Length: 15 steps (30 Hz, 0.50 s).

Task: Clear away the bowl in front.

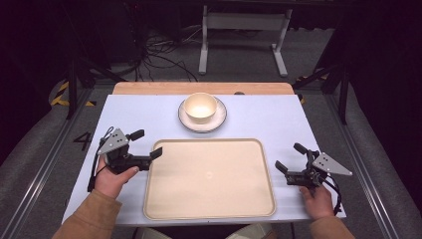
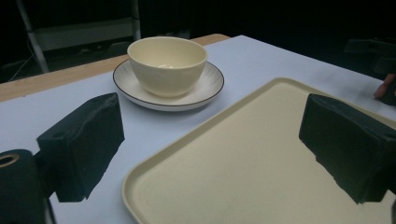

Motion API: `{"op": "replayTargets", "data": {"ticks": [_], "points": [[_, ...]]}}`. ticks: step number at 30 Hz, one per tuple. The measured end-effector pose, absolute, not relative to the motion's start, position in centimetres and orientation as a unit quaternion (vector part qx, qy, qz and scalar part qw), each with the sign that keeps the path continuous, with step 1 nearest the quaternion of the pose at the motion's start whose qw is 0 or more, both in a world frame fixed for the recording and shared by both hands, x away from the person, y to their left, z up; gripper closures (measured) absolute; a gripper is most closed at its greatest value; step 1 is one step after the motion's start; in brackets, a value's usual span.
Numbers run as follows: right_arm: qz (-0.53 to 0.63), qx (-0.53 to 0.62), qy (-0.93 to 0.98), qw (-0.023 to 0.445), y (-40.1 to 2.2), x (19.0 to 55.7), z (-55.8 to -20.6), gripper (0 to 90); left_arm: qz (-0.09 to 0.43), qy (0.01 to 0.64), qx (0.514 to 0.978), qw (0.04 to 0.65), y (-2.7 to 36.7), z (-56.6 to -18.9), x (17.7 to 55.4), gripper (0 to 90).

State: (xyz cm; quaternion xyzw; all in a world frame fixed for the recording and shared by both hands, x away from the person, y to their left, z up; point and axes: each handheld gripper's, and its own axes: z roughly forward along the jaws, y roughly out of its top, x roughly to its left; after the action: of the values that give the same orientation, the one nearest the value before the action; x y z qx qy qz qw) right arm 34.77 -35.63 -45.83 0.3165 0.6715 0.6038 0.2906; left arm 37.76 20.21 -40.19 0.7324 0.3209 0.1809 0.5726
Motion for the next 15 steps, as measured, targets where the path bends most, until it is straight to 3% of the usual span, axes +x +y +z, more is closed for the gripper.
{"op": "replayTargets", "data": {"ticks": [15], "points": [[0.605, 0.318, 0.67, 0.289, -35.7, 34.8, -45.8, 0.0, 0.174, 0.312, 0.736, 0.575, 18.4, -38.4, 41.2, 9.1]]}}
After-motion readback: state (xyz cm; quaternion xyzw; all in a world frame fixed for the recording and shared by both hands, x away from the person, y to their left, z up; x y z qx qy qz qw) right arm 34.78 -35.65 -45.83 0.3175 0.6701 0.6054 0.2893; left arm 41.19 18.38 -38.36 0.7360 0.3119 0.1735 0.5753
